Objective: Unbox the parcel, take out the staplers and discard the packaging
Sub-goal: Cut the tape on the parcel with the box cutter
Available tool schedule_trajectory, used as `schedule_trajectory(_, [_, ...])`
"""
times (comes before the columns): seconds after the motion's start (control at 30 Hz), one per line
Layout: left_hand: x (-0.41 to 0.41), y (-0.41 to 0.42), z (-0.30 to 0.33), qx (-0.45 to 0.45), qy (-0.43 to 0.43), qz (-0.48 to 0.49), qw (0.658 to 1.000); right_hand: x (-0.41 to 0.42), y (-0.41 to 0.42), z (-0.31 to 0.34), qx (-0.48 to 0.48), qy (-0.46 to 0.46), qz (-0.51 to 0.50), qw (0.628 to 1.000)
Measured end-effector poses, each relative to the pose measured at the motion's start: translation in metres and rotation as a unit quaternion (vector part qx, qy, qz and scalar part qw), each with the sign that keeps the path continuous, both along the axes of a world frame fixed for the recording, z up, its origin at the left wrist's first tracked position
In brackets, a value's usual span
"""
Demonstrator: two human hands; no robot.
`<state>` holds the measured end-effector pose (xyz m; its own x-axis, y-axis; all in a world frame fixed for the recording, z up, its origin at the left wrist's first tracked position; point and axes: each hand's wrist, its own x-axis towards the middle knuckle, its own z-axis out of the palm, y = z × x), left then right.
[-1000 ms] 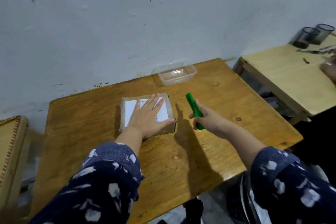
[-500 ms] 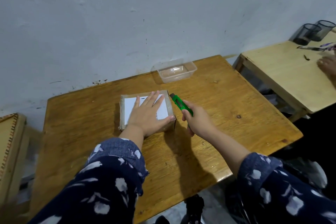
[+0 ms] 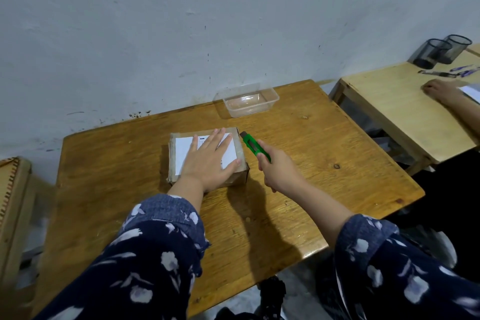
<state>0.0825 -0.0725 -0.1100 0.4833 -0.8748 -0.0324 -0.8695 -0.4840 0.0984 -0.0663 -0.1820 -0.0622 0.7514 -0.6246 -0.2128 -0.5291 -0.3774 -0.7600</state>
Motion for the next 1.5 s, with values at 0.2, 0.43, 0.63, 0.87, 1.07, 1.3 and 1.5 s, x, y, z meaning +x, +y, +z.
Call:
schedule_trajectory(0.2, [-0.001,0.0,0.0,0.0,0.001,0.004,1.0,0.003,0.002,0.003,-0.019,-0.008,-0.003,1.0])
schedule_trajectory(0.43, [-0.001,0.001,0.0,-0.004,0.002,0.005,1.0,0.01,0.008,0.012,-0.055,0.038,-0.002,0.998])
schedule_trajectory(0.63, [0.0,0.0,-0.001,-0.004,0.001,0.006,1.0,0.01,0.007,0.018,-0.055,0.04,0.008,0.998])
schedule_trajectory(0.87, [-0.001,0.0,0.002,0.003,-0.001,0.002,1.0,0.0,0.005,0.017,0.026,0.017,-0.033,0.999])
schedule_trajectory(1.07, [-0.002,0.0,0.001,0.0,-0.003,0.008,1.0,-0.019,0.011,0.013,0.096,-0.004,-0.048,0.994])
schedule_trajectory(1.3, [-0.002,-0.001,0.002,0.0,-0.005,0.006,1.0,-0.023,0.017,0.007,0.068,-0.018,-0.056,0.996])
schedule_trajectory(1.5, [-0.001,-0.001,0.001,0.0,-0.01,0.005,1.0,-0.031,0.023,0.008,0.086,-0.027,-0.074,0.993])
